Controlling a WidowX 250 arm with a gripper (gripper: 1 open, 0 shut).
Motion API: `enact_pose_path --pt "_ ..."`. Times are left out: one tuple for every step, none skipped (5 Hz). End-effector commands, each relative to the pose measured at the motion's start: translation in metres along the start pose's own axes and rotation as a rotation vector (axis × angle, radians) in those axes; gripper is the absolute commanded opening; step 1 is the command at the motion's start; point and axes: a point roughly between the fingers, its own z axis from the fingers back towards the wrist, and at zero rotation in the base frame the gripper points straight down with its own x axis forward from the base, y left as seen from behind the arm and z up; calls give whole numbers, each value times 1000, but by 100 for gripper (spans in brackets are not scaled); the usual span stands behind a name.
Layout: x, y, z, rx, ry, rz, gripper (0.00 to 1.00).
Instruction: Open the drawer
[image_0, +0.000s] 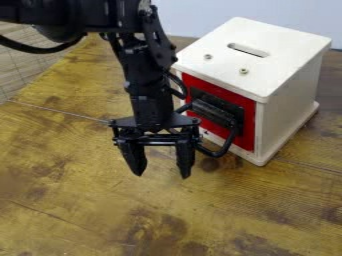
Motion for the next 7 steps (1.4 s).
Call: enact_pose_path --pt "10 3 17 -34 -61 79 100" --pt "15 8 15 -42 -65 147 100" --pt "14 4 16 -47 -62 119 100" --pt "13 -1 17 -46 -56 84 100" --pt "26 1 10 -56 -59 115 100" --pt "34 4 3 -68 -67 152 100" --pt "38 7 3 -75 -64 143 100"
